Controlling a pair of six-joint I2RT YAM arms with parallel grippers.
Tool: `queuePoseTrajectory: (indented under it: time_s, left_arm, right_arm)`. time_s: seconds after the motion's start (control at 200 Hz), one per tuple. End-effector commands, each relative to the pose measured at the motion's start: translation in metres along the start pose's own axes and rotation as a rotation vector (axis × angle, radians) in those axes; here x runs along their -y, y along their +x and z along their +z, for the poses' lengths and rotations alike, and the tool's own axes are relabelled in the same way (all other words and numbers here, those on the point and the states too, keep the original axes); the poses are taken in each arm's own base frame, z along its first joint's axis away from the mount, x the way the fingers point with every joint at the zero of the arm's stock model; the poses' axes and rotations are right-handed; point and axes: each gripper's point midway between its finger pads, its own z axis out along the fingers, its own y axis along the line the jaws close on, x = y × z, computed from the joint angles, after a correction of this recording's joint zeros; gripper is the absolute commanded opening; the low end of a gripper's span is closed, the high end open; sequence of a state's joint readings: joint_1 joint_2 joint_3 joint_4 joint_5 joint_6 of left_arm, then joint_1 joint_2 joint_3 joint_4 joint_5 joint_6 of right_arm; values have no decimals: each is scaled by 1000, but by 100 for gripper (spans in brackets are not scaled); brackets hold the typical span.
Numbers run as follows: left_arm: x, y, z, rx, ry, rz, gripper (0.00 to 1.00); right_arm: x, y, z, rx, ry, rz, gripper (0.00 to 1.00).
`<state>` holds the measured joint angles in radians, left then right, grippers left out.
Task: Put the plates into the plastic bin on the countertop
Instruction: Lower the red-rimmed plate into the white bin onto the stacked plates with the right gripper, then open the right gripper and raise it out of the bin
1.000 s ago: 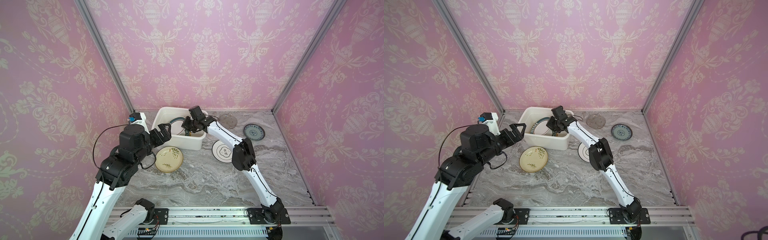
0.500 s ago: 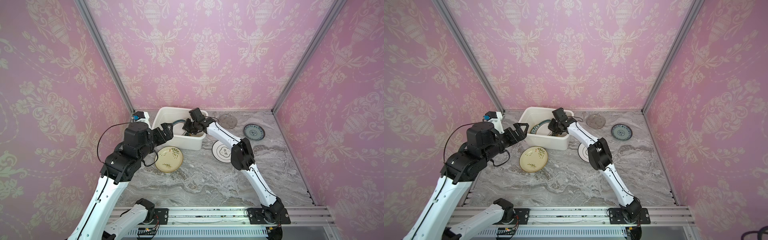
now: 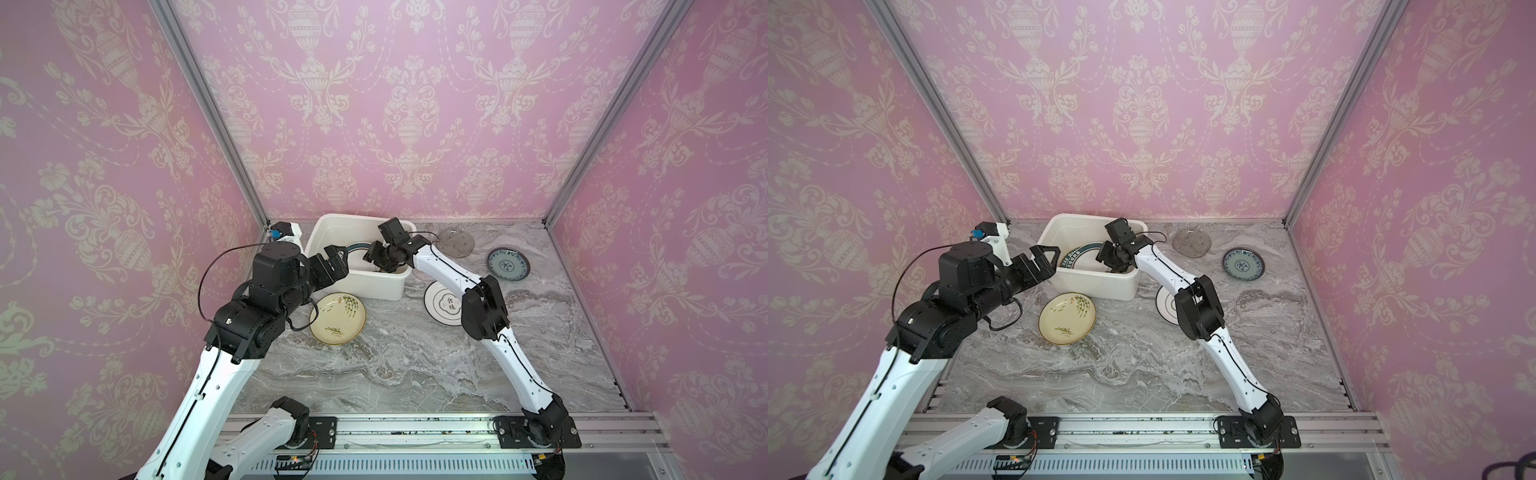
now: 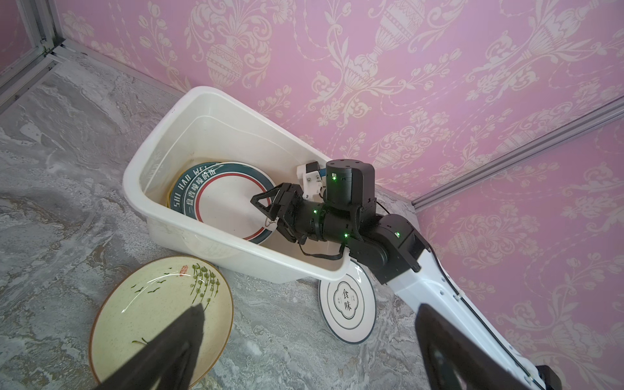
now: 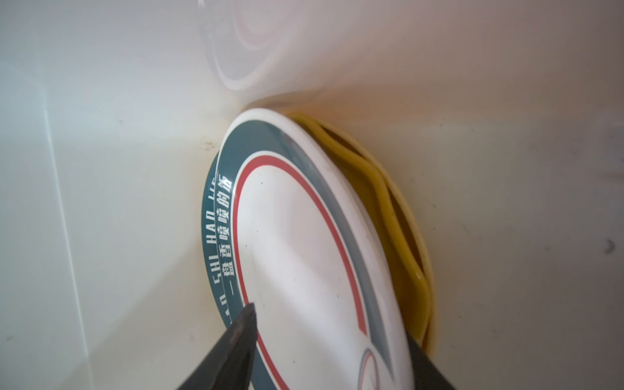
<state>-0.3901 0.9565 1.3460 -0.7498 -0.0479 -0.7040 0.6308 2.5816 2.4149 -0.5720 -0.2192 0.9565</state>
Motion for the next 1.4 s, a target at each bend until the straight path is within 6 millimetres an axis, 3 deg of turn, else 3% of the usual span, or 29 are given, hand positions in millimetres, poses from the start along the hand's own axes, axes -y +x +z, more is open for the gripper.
queuePoseTrajectory:
  time_s: [0.0, 0.415, 0.585, 0.775, 1.176, 1.396]
  left_arm:
    - [6, 2, -3, -13, 25, 2, 99]
    - [1, 6, -5, -25, 6, 4, 99]
    - [-1, 7, -4, -31, -1, 2, 99]
    - [-3, 10, 0, -46, -11, 2, 99]
    - [-6, 16, 10, -75, -35, 4, 99]
    - [-8, 18, 14, -83, -42, 5, 99]
  right_arm:
    - [6, 1, -10, -1, 44, -40, 68]
    - [14, -2, -27, 35, 140, -134, 100]
    - [29, -5, -28, 63, 217, -142, 100]
    - [35, -4, -13, 55, 218, -138, 100]
    - [9, 4, 29, 9, 5, -68, 100]
    - [-11, 7, 37, -15, -118, -78, 100]
